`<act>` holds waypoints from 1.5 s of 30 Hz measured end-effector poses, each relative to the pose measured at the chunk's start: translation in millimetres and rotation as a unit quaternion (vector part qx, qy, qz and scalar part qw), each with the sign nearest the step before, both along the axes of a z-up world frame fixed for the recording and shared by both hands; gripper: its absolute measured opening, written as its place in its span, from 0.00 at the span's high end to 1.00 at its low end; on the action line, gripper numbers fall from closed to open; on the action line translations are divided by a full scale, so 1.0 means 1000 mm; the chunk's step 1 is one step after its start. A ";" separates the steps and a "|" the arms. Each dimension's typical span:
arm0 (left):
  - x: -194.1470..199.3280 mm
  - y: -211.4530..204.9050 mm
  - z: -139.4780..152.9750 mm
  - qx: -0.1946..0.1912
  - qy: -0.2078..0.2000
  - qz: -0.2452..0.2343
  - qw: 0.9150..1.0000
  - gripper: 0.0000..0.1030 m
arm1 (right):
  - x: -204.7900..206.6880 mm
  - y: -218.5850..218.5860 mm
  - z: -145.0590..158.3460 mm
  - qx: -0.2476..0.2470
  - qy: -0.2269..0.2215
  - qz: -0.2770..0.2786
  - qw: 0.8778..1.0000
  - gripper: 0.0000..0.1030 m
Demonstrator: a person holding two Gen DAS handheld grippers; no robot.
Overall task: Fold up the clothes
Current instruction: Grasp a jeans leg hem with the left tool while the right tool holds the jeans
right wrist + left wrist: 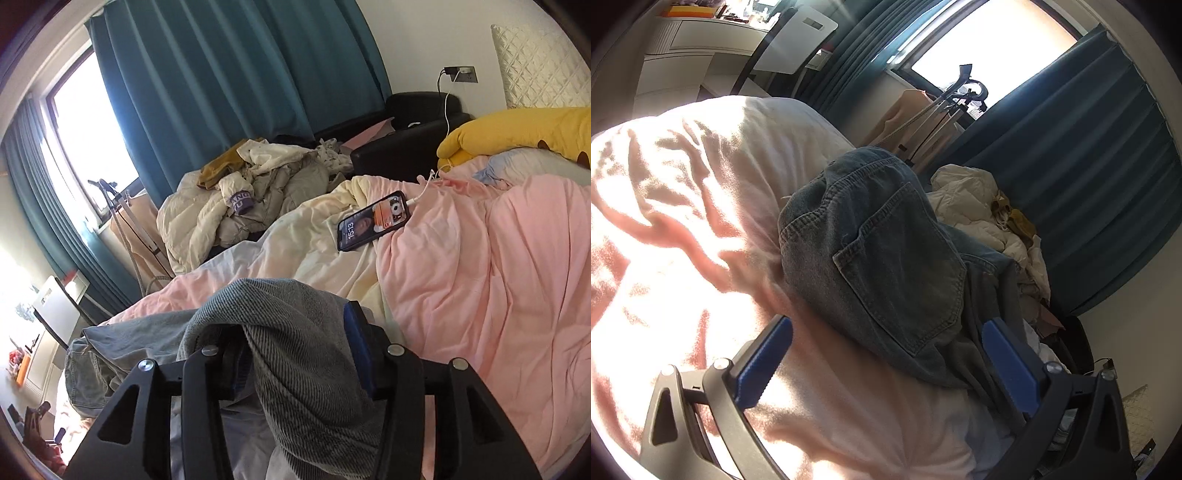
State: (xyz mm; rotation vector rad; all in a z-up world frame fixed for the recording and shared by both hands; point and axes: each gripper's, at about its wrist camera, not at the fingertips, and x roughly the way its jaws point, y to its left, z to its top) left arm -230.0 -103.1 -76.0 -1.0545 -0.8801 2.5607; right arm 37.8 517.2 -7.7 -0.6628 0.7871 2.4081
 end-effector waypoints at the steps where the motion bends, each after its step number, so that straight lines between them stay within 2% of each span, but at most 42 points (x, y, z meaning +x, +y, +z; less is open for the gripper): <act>1: -0.009 0.000 -0.006 -0.002 -0.007 0.003 1.000 0.00 | 0.001 -0.001 0.001 -0.002 0.006 -0.001 1.000 0.47; 5: -0.042 -0.006 -0.038 0.015 -0.038 0.018 0.999 0.00 | -0.010 0.011 -0.017 -0.023 0.001 -0.012 1.000 0.47; 8: -0.059 -0.011 -0.057 0.052 -0.045 0.030 0.997 0.09 | -0.023 0.014 -0.029 -0.020 -0.006 -0.019 1.000 0.47; 10: -0.069 -0.014 -0.066 0.072 -0.046 0.038 0.996 0.16 | -0.032 0.012 -0.031 0.005 -0.008 -0.026 1.000 0.49; 12: -0.076 -0.017 -0.071 0.076 -0.050 0.050 0.995 0.31 | -0.041 0.008 -0.033 0.022 -0.009 -0.024 0.999 0.56; 14: -0.081 -0.018 -0.074 0.081 -0.052 0.044 0.994 0.42 | -0.050 0.005 -0.036 0.036 -0.015 -0.020 0.999 0.71; 16: -0.080 -0.021 -0.071 0.106 -0.033 0.035 0.993 0.63 | -0.055 0.002 -0.036 0.053 -0.017 -0.020 0.998 0.77; 17: -0.078 -0.021 -0.068 0.114 -0.026 0.032 0.993 0.80 | -0.056 0.001 -0.036 0.058 -0.013 -0.020 0.998 0.79; 19: -0.072 -0.023 -0.056 0.122 -0.004 0.030 0.992 0.87 | -0.055 0.002 -0.033 0.067 -0.006 -0.021 0.998 0.82; 21: -0.064 -0.029 -0.040 0.125 0.024 0.034 0.991 0.88 | -0.054 0.002 -0.028 0.077 -0.002 -0.022 0.997 0.85; 25: -0.034 -0.054 -0.012 0.151 0.066 0.058 0.985 0.89 | -0.046 -0.001 -0.012 0.113 0.010 -0.021 0.993 0.87; 30: 0.012 -0.093 0.016 0.161 0.105 0.112 0.975 0.89 | -0.039 -0.004 0.002 0.116 0.030 -0.010 0.993 0.88; 32: 0.023 -0.109 0.022 0.172 0.107 0.125 0.971 0.89 | -0.037 -0.004 0.007 0.119 0.036 -0.005 0.992 0.88; 37: 0.059 -0.132 0.023 0.167 0.110 0.134 0.971 0.89 | -0.038 -0.009 0.016 0.148 0.042 0.002 0.988 0.88; 39: 0.071 -0.140 0.019 0.170 0.103 0.140 0.970 0.89 | -0.039 -0.010 0.015 0.135 0.043 0.015 0.990 0.88; 45: 0.099 -0.160 0.005 0.178 0.069 0.163 0.968 0.89 | -0.034 -0.014 -0.001 0.058 0.004 0.055 0.997 0.87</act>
